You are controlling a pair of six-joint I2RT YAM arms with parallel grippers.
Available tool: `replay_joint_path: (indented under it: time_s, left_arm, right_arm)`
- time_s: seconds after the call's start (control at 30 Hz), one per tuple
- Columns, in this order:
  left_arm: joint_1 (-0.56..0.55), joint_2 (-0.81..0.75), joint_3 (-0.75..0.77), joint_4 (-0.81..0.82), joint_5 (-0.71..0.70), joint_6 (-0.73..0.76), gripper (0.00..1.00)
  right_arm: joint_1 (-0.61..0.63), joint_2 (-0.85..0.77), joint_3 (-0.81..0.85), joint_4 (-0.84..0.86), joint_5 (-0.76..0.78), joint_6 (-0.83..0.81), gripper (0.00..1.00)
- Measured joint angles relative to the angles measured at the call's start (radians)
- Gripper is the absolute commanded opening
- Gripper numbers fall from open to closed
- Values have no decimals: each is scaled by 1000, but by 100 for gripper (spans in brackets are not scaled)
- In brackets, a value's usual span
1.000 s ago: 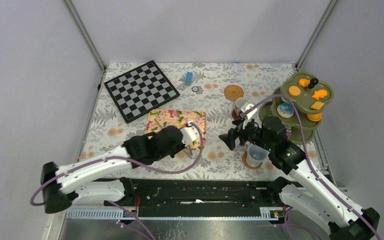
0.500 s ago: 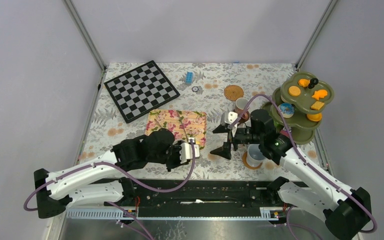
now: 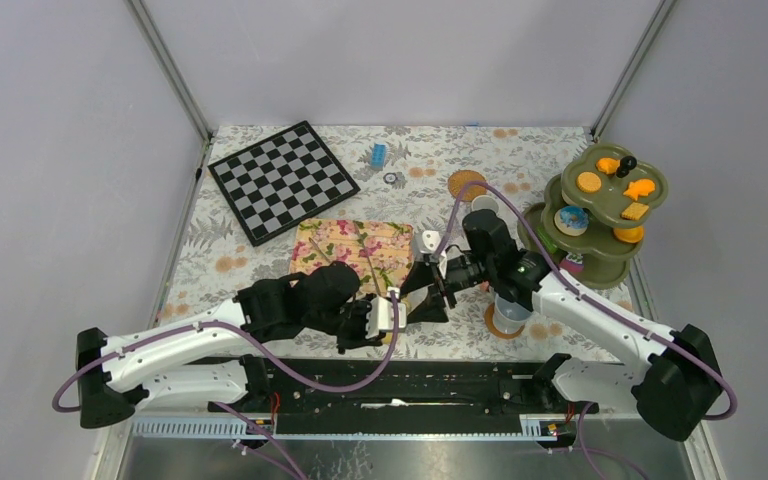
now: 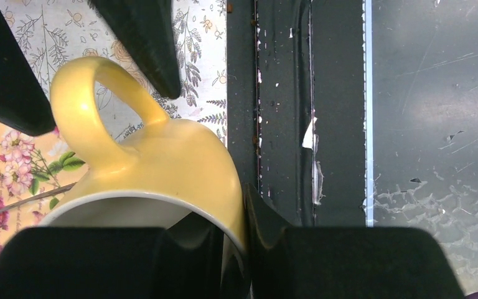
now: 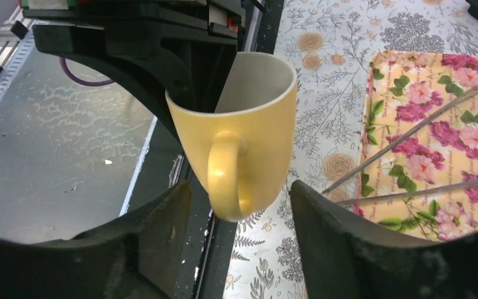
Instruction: Serve the afternoon tea
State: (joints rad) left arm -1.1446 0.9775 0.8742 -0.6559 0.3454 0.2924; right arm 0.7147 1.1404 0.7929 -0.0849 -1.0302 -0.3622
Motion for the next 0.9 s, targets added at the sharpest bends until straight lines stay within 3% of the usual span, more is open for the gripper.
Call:
replay_joint_path:
  time_s: [0.37, 0.57, 0.7, 0.9]
  left_arm:
    - [-8, 26, 0, 0, 10, 0, 0]
    - [-9, 29, 0, 0, 18, 0, 0]
    - [-10, 35, 0, -3, 27, -4, 0]
    - [-8, 43, 0, -22, 27, -7, 0]
  right_arm:
    - [45, 74, 68, -63, 17, -19, 44]
    - [72, 98, 101, -149, 45, -75, 42]
    - [86, 110, 106, -191, 57, -106, 28]
    - [101, 144, 140, -258, 68, -143, 36]
